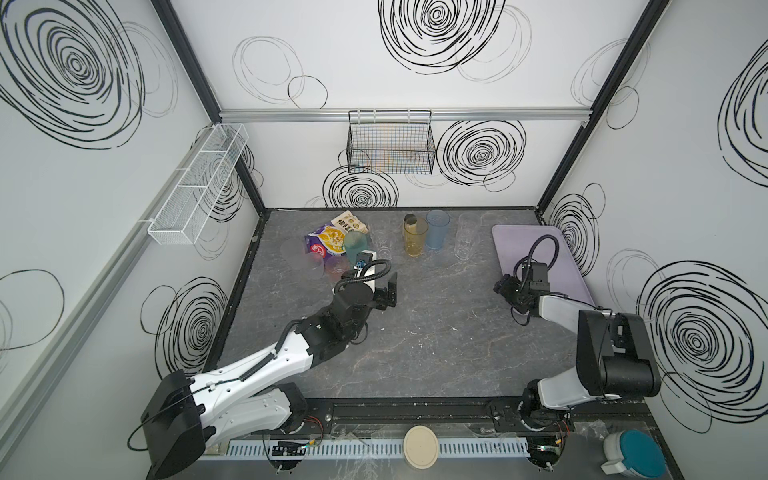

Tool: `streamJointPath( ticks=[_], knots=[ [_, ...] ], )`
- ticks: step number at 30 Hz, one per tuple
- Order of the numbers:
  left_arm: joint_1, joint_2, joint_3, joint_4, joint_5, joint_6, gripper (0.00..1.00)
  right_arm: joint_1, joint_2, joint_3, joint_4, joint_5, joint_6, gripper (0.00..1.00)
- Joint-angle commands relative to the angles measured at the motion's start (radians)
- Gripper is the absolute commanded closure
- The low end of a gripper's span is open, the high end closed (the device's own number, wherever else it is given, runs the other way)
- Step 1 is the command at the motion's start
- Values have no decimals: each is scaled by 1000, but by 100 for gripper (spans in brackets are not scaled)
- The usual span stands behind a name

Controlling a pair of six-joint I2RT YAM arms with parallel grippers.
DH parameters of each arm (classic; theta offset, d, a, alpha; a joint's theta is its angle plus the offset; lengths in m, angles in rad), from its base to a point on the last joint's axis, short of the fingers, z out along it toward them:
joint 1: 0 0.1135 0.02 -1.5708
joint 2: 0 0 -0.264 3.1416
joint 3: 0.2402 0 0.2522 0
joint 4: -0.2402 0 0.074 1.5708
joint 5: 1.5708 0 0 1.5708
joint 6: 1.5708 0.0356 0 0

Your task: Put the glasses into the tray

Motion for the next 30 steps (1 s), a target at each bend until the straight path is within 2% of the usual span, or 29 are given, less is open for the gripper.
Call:
streamJointPath(
  ticks=[1, 5, 10, 13, 16, 17, 23, 26, 28, 30],
  knots=[
    [12, -27, -15, 61, 25, 2, 5, 57, -52, -70, -40, 17, 53, 24],
    [15, -33, -23, 77, 47, -2, 5, 141, -126, -125, -32, 4, 119, 24],
    [21, -21, -33, 89, 86, -18, 9, 369, -173, -133, -24, 54, 261, 24],
    [23, -21, -38, 83, 97, -27, 9, 456, -185, -127, 12, 64, 305, 24],
    [23, -29, -40, 59, 94, -28, 9, 466, -158, -45, -63, -6, 230, 25],
    [23, -34, -44, 57, 90, -29, 9, 464, -158, -17, -115, 2, 196, 25],
    [12, -38, -63, 51, 64, -29, 6, 453, -231, 36, -337, 150, -36, 27],
    [-60, -17, -67, 61, -28, 3, 1, 458, -193, 83, -461, 249, -82, 30],
    [-113, -7, -76, 76, -92, 28, 1, 464, -166, 95, -487, 269, -107, 36],
    [-146, 3, -88, 102, -116, 46, 1, 474, -139, 89, -465, 229, -118, 47]
  ],
)
